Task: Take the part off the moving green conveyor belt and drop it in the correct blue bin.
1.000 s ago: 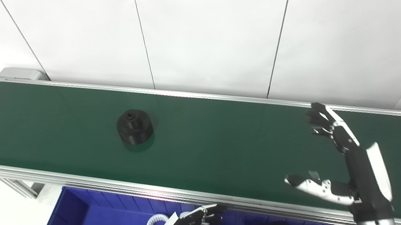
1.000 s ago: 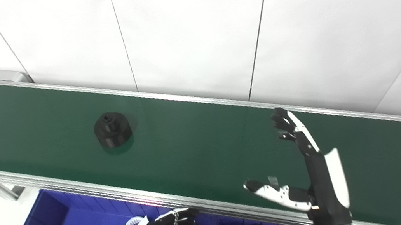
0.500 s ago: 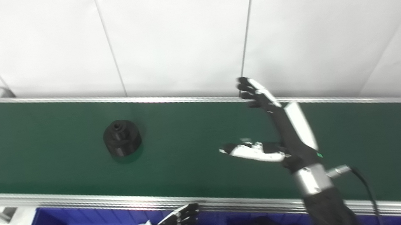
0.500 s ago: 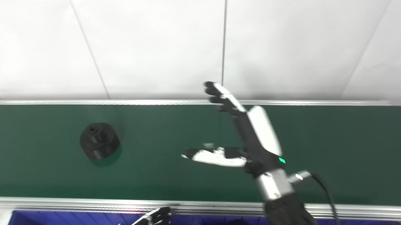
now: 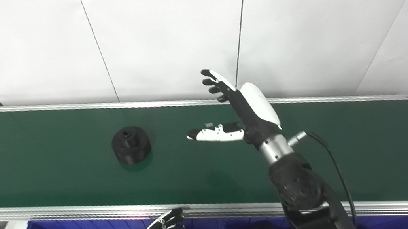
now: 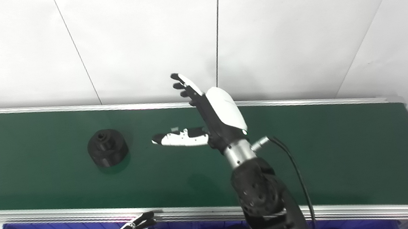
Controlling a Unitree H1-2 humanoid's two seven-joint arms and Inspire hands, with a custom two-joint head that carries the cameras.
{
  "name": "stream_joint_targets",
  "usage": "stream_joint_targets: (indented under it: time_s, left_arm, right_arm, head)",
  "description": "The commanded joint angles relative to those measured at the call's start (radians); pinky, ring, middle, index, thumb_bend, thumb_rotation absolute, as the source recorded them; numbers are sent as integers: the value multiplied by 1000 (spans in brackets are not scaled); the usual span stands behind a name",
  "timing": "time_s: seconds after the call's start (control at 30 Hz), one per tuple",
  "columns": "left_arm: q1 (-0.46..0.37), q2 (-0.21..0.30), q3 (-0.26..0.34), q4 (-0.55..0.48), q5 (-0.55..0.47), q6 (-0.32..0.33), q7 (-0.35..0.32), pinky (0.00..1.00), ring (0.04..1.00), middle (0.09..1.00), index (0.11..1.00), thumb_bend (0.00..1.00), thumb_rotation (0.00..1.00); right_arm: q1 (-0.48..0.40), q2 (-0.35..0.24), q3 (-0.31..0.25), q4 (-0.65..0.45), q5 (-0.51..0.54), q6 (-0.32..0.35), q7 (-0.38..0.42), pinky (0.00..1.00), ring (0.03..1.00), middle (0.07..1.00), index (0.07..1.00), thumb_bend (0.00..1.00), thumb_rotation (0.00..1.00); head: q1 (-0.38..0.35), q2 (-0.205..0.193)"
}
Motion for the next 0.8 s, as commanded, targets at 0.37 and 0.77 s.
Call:
stream_joint_targets:
  time_s: [0.37,0.77]
  left_arm:
    - [9,10,-18,-53,31,-35,0,803,842,867,874,933,762]
    - [18,-3,-34,-64,19,-35,-10,675,819,868,878,928,693]
  right_arm:
    - [-204,28,80,204,-14,42,54,713,820,880,955,876,526]
    - [-279,47,184,367,-78,80,91,750,871,908,941,921,416]
  head:
    - [7,-3]
    - [26,3]
